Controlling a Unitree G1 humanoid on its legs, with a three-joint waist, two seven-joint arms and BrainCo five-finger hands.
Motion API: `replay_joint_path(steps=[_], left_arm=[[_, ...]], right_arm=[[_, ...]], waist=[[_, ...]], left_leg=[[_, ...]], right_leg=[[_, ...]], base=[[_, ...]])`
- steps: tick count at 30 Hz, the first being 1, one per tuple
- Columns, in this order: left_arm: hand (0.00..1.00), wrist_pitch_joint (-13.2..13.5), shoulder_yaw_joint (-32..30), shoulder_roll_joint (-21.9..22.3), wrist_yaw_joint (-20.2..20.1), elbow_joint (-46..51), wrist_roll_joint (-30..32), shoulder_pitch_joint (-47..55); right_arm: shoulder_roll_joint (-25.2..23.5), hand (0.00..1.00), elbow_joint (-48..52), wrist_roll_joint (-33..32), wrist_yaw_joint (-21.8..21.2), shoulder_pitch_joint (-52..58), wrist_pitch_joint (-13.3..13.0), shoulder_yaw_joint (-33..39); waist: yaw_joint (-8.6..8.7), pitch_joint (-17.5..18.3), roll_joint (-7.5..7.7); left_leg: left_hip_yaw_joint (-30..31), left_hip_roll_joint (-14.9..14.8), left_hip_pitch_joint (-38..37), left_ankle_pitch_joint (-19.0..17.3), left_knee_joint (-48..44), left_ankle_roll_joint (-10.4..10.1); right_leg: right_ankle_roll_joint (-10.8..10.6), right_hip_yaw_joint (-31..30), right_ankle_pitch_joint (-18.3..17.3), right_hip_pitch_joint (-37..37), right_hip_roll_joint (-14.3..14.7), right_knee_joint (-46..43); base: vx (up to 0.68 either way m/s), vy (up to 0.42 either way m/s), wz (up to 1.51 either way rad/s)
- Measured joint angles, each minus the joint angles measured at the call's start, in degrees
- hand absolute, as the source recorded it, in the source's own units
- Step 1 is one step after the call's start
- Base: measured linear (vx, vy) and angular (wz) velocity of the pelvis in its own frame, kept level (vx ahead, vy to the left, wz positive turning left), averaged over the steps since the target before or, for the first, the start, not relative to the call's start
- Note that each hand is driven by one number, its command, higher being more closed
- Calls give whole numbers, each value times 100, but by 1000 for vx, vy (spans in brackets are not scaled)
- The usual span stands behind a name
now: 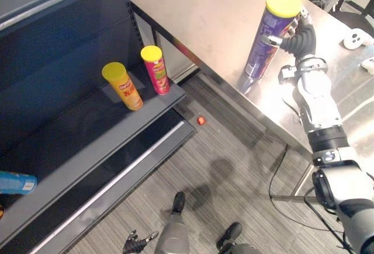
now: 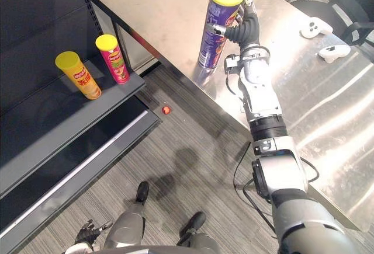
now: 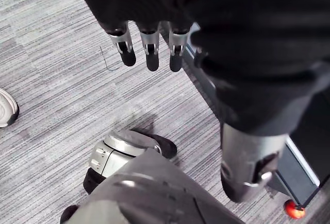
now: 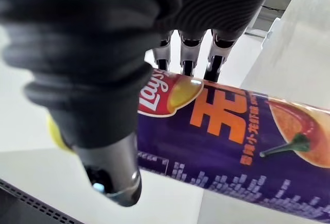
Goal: Put the gum and the chips on the shelf.
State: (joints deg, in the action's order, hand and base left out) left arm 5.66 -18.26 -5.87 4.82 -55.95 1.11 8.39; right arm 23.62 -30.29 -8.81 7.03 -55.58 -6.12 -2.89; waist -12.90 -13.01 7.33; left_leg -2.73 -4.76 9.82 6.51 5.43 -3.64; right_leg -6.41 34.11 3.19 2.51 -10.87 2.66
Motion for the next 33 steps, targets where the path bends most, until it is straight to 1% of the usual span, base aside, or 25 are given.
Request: replay_joint_path(steps=[11,16,20,21,25,26,27,28,29,30,31,33], left_arm=[[0,0,48,-14,66,4,3,0],[0,-3,58,-24,62,13,11,-4],[0,-11,64,-41,58,9,21,11],[0,-12,63,-52,56,9,23,27],[0,-54,51,-61,46,7,32,30],[0,-81,49,-64,41,1,35,53],[0,-84,44,-74,37,-5,97,104],[0,-85,44,-82,35,-8,162,124],[0,-85,44,-91,24,-9,210,167],[0,-85,38,-91,5,-20,241,225],[0,-85,35,-91,-2,-40,241,237],[0,-85,27,-86,-36,-88,255,259]], right_arm=[[-67,100,-172,-9,17,-81,36,38],[-217,100,-130,-8,3,20,62,49],[-226,100,620,-8,4,660,70,254],[-228,100,984,-8,0,871,67,258],[-276,100,2102,-8,-15,1619,2,443],[-382,100,2373,-9,-17,1887,-43,575],[-490,100,2617,-10,-28,2147,-62,690],[-507,100,2737,-11,-37,2289,-73,736],[-531,100,2950,-13,-75,2562,-94,812],[-605,100,3133,-17,-133,2802,-113,875],[-625,100,3231,-17,-143,2925,-147,912],[-632,100,3568,-23,-251,3322,-212,1059]], waist=[[5,-2,10],[39,2,37],[90,14,59],[157,27,78],[212,73,119],[253,125,144],[339,229,172],[364,274,183],[441,343,206],[485,428,211],[493,467,213],[537,576,168]], left_leg=[[-25,-22,-19,14,0,0],[-138,-51,-121,13,0,-2],[-177,-56,-274,8,3,-6],[-235,-59,-324,5,3,-8],[-360,-88,-459,-23,4,-28],[-452,-96,-519,-63,4,-39],[-458,-100,-521,-74,4,-40],[-462,-101,-527,-75,4,-41],[-491,-102,-571,-88,4,-57],[-545,-107,-616,-112,4,-66],[-600,-112,-642,-124,4,-67],[-682,-111,-715,-138,4,-54]], right_leg=[[13,-19,-10,14,-6,-67],[26,-133,-19,-11,-3,-103],[36,-186,-46,-102,-25,-191],[36,-232,-46,-124,-25,-192],[37,-405,-45,-153,-17,-194],[37,-471,-45,-169,-17,-193],[38,-493,-44,-161,-11,-183],[38,-496,-44,-161,-10,-182],[38,-546,-44,-174,-5,-180],[38,-602,-43,-184,-2,-178],[39,-642,-43,-181,0,-172],[39,-752,-42,-195,4,-149]], base=[[4,1,-1],[19,6,-11],[12,9,-4],[-6,14,-12],[-25,3,-23],[-9,8,-20],[-2,8,-17],[12,5,-14],[21,-4,-18],[21,-3,-25],[31,-3,-30],[24,-3,-25]])
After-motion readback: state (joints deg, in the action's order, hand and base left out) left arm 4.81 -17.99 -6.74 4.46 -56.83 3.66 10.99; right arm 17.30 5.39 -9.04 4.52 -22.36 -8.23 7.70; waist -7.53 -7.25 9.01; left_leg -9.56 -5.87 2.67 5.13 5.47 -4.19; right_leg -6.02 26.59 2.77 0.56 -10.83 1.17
